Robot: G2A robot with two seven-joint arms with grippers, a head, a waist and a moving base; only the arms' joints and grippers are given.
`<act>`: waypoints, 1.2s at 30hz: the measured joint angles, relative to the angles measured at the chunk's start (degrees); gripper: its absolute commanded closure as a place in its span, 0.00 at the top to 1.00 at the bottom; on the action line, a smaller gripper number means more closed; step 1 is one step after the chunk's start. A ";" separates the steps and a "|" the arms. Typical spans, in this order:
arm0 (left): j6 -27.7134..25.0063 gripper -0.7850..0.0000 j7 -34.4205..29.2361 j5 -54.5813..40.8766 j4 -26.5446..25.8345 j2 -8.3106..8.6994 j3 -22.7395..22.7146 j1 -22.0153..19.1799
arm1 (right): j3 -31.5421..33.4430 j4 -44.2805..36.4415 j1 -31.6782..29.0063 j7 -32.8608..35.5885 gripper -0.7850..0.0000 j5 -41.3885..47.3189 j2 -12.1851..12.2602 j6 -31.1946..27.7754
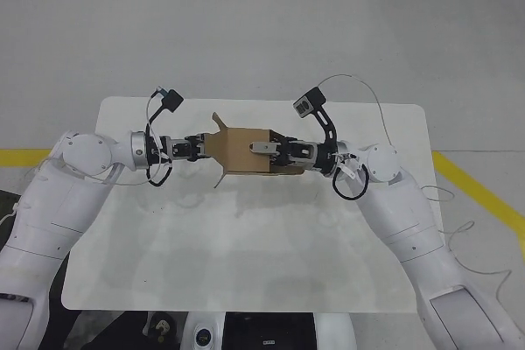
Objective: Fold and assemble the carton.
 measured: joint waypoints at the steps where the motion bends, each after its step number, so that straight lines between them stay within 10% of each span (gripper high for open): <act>1: 0.04 1.00 0.01 -0.02 0.02 -0.05 -0.02 -0.02 | -0.08 0.01 0.06 0.25 0.00 0.07 -0.02 0.02; 36: -0.63 1.00 1.93 3.89 -5.84 -0.14 -3.60 3.90 | 3.72 -0.27 -2.34 -18.40 0.00 -4.33 0.00 2.04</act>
